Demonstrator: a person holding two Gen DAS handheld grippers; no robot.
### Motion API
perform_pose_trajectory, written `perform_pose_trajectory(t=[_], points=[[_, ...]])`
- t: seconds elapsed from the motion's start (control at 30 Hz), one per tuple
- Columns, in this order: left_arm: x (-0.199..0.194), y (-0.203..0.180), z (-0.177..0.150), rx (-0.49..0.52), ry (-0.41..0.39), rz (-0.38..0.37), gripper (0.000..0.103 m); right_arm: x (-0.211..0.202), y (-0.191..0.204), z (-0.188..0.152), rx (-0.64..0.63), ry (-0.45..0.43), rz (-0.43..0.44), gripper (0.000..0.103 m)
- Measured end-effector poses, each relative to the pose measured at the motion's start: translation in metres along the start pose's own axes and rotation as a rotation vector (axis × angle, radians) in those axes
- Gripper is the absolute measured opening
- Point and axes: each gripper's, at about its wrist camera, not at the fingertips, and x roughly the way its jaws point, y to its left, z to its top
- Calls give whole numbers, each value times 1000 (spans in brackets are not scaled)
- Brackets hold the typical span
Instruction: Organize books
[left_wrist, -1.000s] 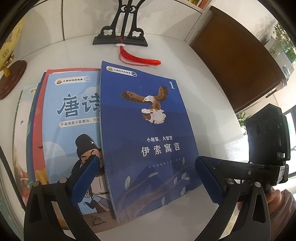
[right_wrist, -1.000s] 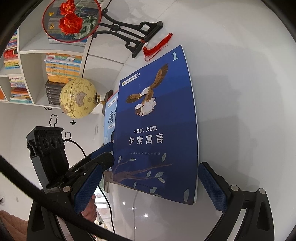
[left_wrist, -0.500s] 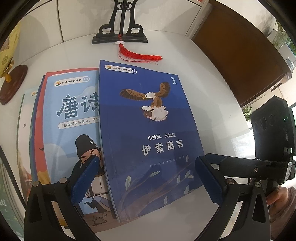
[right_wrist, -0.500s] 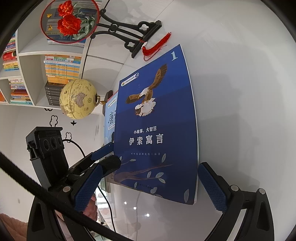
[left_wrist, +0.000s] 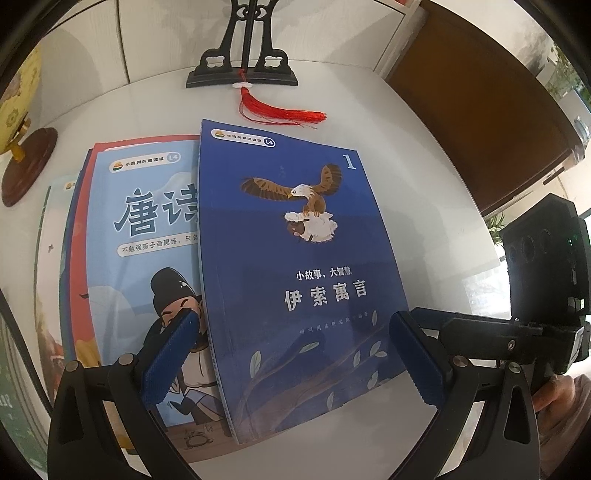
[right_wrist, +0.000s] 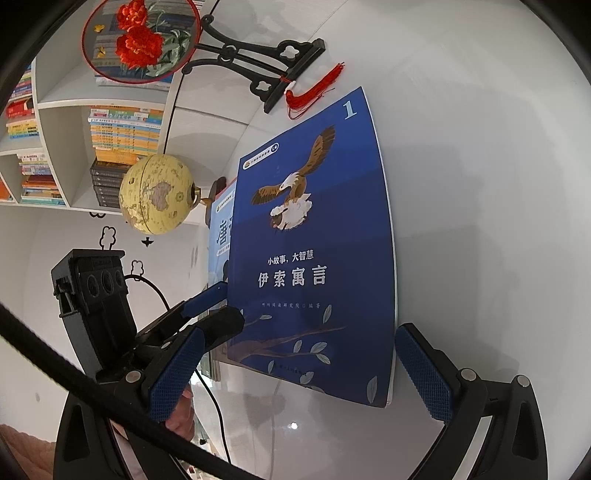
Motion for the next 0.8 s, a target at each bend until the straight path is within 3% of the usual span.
perform_pose_trajectory(t=[0.23, 0.57, 0.8], points=[[-2, 1, -2, -7, -23, -13, 102, 0, 3, -3, -25, -4, -7, 103], [-2, -4, -7, 30, -51, 18, 102, -2, 9, -9, -167, -63, -50, 103], [-3, -4, -6, 27, -54, 15, 102, -2, 8, -7, -180, -66, -52, 103]])
